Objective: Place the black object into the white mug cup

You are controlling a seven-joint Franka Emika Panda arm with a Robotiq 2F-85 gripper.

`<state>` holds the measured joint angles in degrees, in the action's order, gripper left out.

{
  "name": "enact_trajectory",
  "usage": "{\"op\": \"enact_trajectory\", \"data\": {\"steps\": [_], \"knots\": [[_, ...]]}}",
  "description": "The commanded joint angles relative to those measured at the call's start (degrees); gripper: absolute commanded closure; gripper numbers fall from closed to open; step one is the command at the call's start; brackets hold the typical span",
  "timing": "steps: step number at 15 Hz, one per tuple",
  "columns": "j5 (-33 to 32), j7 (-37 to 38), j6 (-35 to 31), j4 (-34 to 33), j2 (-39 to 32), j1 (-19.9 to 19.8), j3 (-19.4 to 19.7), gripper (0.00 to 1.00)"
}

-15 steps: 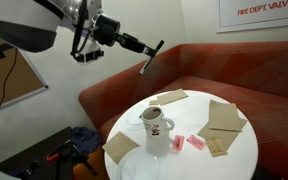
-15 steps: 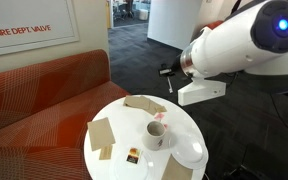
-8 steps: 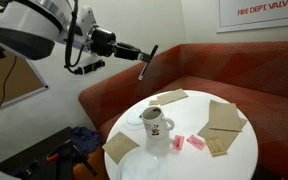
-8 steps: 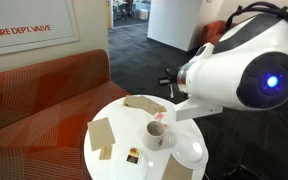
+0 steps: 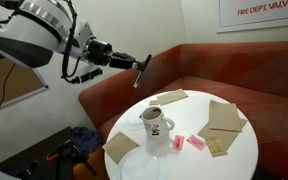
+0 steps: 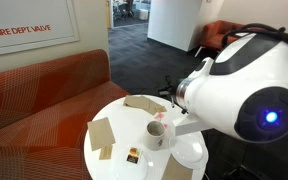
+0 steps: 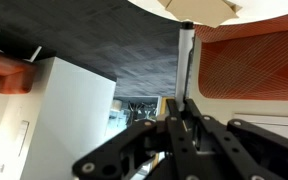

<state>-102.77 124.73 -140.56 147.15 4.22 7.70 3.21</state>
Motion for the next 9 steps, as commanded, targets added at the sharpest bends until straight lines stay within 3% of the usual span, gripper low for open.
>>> {"op": "enact_trajectory", "data": {"steps": [1, 3, 4, 5, 9], "knots": [[-2.1, 5.0, 4.1, 0.3, -1.6, -1.3, -2.8, 0.97], [-2.3, 6.5, 6.0, 0.2, -3.0, -1.2, -3.8, 0.97], [-0.4, 3.2, 3.7, 0.1, -1.9, -1.8, -3.6, 0.97], [-0.4, 3.5, 3.9, 0.1, -2.4, -1.8, -3.9, 0.88], [-0.4, 3.5, 3.9, 0.1, -2.6, -1.9, -4.0, 0.88]]}}
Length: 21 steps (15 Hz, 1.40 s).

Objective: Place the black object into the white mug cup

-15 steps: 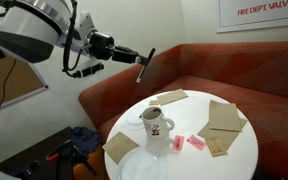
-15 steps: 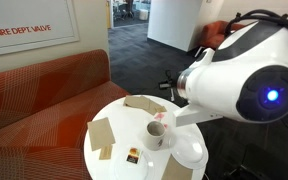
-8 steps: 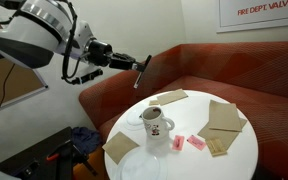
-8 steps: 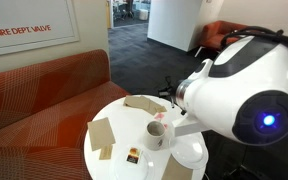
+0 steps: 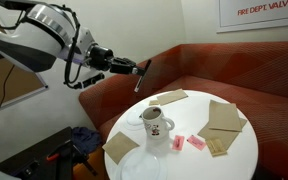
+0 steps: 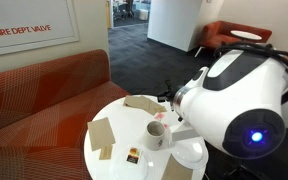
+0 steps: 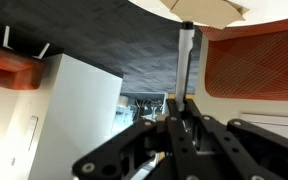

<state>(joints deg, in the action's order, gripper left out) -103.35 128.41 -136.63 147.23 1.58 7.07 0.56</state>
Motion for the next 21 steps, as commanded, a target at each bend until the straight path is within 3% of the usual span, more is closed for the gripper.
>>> {"op": "enact_trajectory", "data": {"steps": [1, 13, 21], "knots": [[0.0, 1.1, 1.3, 0.2, 0.5, -1.6, -1.1, 0.97], [-2.2, 12.9, 2.9, 0.2, -3.3, -1.6, -2.8, 0.97], [-4.0, 20.0, 12.5, -0.8, -9.2, -0.5, -7.0, 0.97]]}}
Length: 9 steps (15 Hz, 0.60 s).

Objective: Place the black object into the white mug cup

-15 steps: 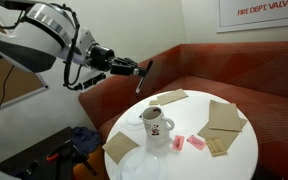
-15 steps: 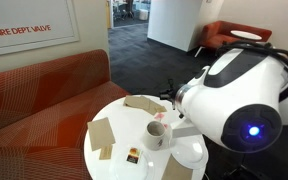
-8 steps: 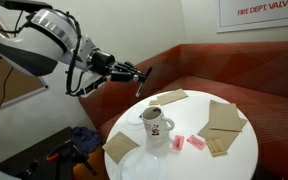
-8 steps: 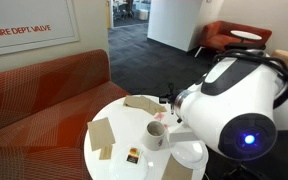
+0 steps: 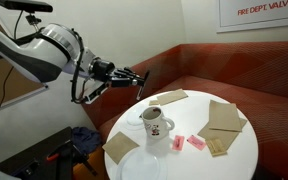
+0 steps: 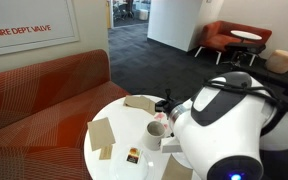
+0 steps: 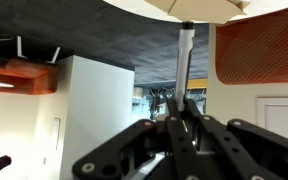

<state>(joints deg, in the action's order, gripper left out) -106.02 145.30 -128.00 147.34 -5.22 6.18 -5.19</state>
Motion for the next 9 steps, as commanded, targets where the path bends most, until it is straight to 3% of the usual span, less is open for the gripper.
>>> {"op": "enact_trajectory", "data": {"steps": [1, 7, 9], "knots": [[-1.5, 3.6, 5.1, -1.2, -3.5, 0.5, -1.6, 0.97], [-2.6, 6.6, 9.4, -3.1, -8.7, 0.6, -2.9, 0.97], [-0.9, 3.7, 9.2, -4.8, -8.4, 0.4, -3.3, 0.97]]}}
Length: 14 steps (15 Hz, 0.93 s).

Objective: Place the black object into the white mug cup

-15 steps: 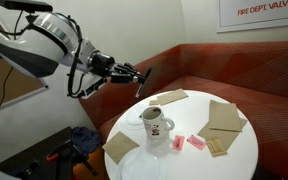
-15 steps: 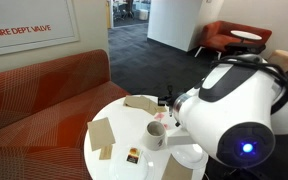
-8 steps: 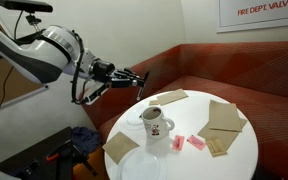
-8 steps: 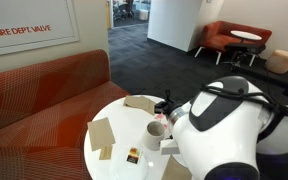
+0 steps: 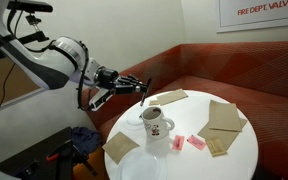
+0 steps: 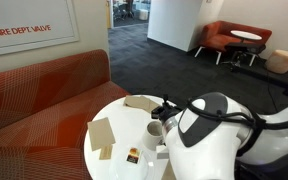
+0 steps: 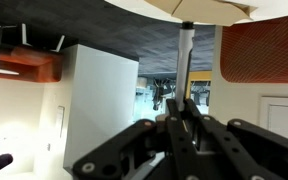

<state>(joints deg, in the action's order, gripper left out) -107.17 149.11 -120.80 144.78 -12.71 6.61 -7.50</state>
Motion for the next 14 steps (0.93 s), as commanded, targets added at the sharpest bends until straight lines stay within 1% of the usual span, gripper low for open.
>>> {"op": "enact_trajectory", "data": {"steps": [1, 5, 14], "knots": [[0.2, -0.1, 2.1, -3.0, -1.3, 0.0, -1.1, 0.97], [0.1, -0.2, 2.7, -5.3, -2.7, 0.2, -1.5, 0.97], [0.0, -0.2, 2.8, -6.8, -9.0, -0.2, -1.6, 0.97]]}}
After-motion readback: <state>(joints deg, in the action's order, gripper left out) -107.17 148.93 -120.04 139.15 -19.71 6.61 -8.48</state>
